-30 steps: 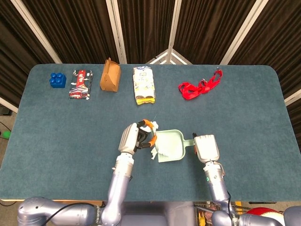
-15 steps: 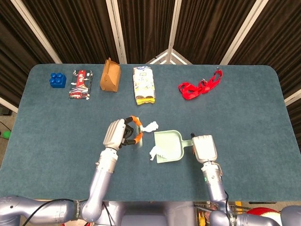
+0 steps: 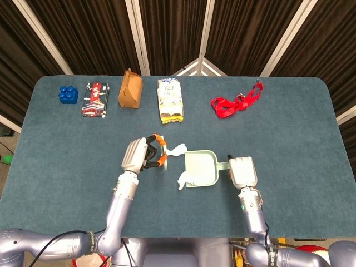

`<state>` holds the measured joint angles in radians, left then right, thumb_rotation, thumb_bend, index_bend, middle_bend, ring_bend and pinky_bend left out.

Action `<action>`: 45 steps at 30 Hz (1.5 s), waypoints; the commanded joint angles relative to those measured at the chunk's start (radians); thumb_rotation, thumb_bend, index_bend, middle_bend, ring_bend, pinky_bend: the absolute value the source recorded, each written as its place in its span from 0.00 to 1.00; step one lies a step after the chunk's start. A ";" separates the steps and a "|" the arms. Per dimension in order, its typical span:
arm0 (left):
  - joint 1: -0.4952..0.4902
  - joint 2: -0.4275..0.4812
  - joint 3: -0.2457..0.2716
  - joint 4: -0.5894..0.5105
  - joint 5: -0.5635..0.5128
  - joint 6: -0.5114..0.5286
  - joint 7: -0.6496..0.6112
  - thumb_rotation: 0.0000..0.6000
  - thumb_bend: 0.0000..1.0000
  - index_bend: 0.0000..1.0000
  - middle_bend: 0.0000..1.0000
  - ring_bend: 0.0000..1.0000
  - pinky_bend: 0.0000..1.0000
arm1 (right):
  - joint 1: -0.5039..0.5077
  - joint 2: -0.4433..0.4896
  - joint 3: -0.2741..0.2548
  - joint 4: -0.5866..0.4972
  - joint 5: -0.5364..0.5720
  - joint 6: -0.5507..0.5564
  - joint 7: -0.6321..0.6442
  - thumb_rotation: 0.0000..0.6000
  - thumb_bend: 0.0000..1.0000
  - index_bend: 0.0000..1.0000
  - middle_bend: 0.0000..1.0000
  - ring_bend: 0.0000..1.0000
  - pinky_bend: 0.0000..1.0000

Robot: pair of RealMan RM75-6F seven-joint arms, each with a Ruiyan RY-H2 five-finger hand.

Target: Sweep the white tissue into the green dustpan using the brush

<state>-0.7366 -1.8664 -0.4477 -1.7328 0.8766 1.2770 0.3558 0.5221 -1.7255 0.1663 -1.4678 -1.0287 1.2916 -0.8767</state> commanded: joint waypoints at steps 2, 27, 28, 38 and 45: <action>0.007 0.003 0.011 -0.058 -0.037 0.013 0.021 1.00 0.58 0.79 1.00 1.00 1.00 | -0.005 -0.002 -0.009 -0.001 0.002 0.000 0.001 1.00 0.52 0.54 0.85 0.84 0.80; -0.012 -0.145 0.090 -0.005 -0.053 0.060 0.056 1.00 0.59 0.79 1.00 1.00 1.00 | -0.010 0.008 -0.021 -0.063 -0.015 0.026 -0.018 1.00 0.52 0.54 0.85 0.84 0.80; -0.017 -0.159 0.083 0.007 -0.050 0.057 0.050 1.00 0.59 0.79 1.00 1.00 1.00 | -0.011 0.009 -0.022 -0.065 -0.015 0.026 -0.020 1.00 0.52 0.54 0.85 0.84 0.80; -0.094 -0.306 -0.007 0.155 0.016 0.054 0.023 1.00 0.55 0.79 1.00 1.00 1.00 | -0.011 0.022 -0.018 -0.072 -0.010 0.028 -0.023 1.00 0.52 0.54 0.85 0.84 0.80; -0.128 -0.323 -0.064 0.200 0.066 0.058 0.031 1.00 0.54 0.79 1.00 1.00 1.00 | -0.009 0.035 -0.011 -0.073 -0.004 0.025 -0.019 1.00 0.52 0.54 0.85 0.84 0.80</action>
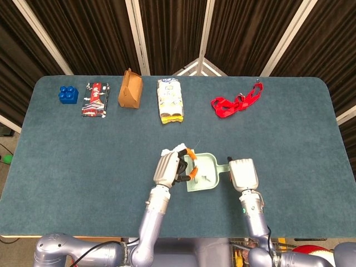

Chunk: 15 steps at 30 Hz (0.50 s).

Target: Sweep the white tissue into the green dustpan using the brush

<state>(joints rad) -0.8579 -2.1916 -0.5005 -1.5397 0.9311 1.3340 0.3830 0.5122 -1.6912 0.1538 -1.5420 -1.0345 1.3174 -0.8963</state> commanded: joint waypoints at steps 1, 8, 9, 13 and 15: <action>-0.007 0.006 -0.017 0.007 0.016 0.001 0.003 1.00 0.54 0.79 1.00 1.00 1.00 | 0.001 0.002 0.003 0.002 0.003 -0.001 0.002 1.00 0.52 0.54 0.85 0.84 0.80; 0.026 0.072 -0.032 -0.029 0.026 -0.004 -0.012 1.00 0.54 0.79 1.00 1.00 1.00 | -0.001 0.001 0.007 0.013 0.017 0.003 0.002 1.00 0.52 0.54 0.85 0.84 0.80; 0.032 0.084 -0.030 -0.033 0.027 -0.005 -0.013 1.00 0.54 0.79 1.00 1.00 1.00 | 0.000 -0.002 0.009 0.018 0.020 0.004 -0.001 1.00 0.52 0.54 0.85 0.84 0.80; 0.057 0.131 -0.011 -0.049 0.030 -0.015 -0.011 1.00 0.54 0.79 1.00 1.00 1.00 | 0.009 -0.019 0.024 0.032 0.036 0.004 -0.009 1.00 0.52 0.54 0.85 0.84 0.80; 0.071 0.157 0.006 -0.057 0.034 -0.023 -0.013 1.00 0.54 0.79 1.00 1.00 1.00 | 0.011 -0.020 0.033 0.041 0.042 0.003 -0.004 1.00 0.52 0.54 0.85 0.84 0.80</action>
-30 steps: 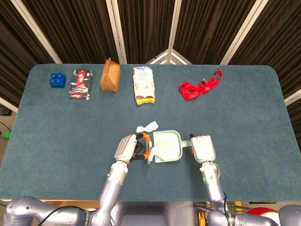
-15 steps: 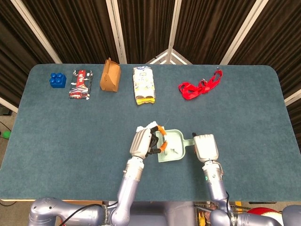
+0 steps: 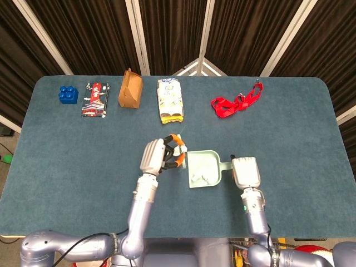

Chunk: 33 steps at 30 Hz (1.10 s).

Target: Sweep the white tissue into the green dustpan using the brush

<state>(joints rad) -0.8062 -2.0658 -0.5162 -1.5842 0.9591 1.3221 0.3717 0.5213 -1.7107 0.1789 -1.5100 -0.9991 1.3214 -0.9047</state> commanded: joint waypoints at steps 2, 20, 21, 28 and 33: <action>0.033 0.056 0.035 -0.023 0.012 -0.019 -0.012 1.00 0.54 0.79 1.00 1.00 1.00 | 0.012 -0.005 0.019 0.019 0.009 -0.009 0.010 1.00 0.52 0.54 0.85 0.84 0.80; 0.033 0.162 0.068 0.077 0.063 -0.076 -0.035 1.00 0.54 0.79 1.00 1.00 1.00 | 0.065 -0.056 0.065 0.111 0.054 -0.034 0.005 1.00 0.52 0.54 0.85 0.84 0.80; 0.032 0.166 0.069 0.087 0.063 -0.079 -0.037 1.00 0.54 0.79 1.00 1.00 1.00 | 0.067 -0.055 0.067 0.116 0.055 -0.036 0.009 1.00 0.52 0.54 0.85 0.84 0.80; 0.033 0.174 0.067 0.118 0.047 -0.085 -0.048 1.00 0.54 0.79 1.00 1.00 1.00 | 0.076 -0.055 0.076 0.141 0.057 -0.037 0.019 1.00 0.52 0.54 0.85 0.84 0.80; 0.034 0.178 0.077 0.124 0.043 -0.086 -0.045 1.00 0.54 0.79 1.00 1.00 1.00 | 0.085 -0.053 0.084 0.147 0.058 -0.039 0.020 1.00 0.52 0.54 0.85 0.84 0.80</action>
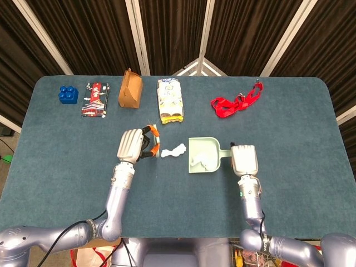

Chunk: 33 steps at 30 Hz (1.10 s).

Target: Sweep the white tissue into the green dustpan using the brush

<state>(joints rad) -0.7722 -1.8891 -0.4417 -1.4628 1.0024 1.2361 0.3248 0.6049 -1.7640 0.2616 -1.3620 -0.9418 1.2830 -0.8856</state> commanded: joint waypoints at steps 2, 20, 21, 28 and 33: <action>-0.001 0.002 0.007 0.008 -0.002 -0.001 0.008 1.00 0.54 0.79 1.00 1.00 1.00 | 0.002 0.002 -0.002 -0.005 0.000 -0.001 0.001 1.00 0.52 0.54 0.85 0.84 0.80; -0.057 -0.157 0.015 0.128 -0.021 0.003 0.006 1.00 0.53 0.79 1.00 1.00 1.00 | -0.014 0.017 -0.025 -0.025 -0.003 0.002 0.035 1.00 0.52 0.54 0.85 0.84 0.80; -0.063 -0.170 0.011 0.135 -0.024 0.001 0.002 1.00 0.52 0.79 1.00 1.00 1.00 | -0.014 0.020 -0.025 -0.027 -0.004 0.002 0.037 1.00 0.52 0.54 0.85 0.84 0.80; -0.103 -0.251 -0.034 0.183 -0.028 0.011 -0.010 1.00 0.50 0.79 1.00 1.00 1.00 | -0.011 0.034 -0.018 -0.035 -0.002 -0.007 0.048 1.00 0.52 0.54 0.85 0.84 0.80; -0.143 -0.287 -0.071 0.146 -0.016 0.012 -0.003 1.00 0.49 0.79 1.00 1.00 1.00 | 0.000 0.033 -0.010 -0.032 0.003 -0.008 0.039 1.00 0.52 0.54 0.85 0.84 0.80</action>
<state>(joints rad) -0.9031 -2.1672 -0.5014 -1.3023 0.9816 1.2482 0.3192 0.6019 -1.7289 0.2493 -1.3956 -0.9407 1.2745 -0.8424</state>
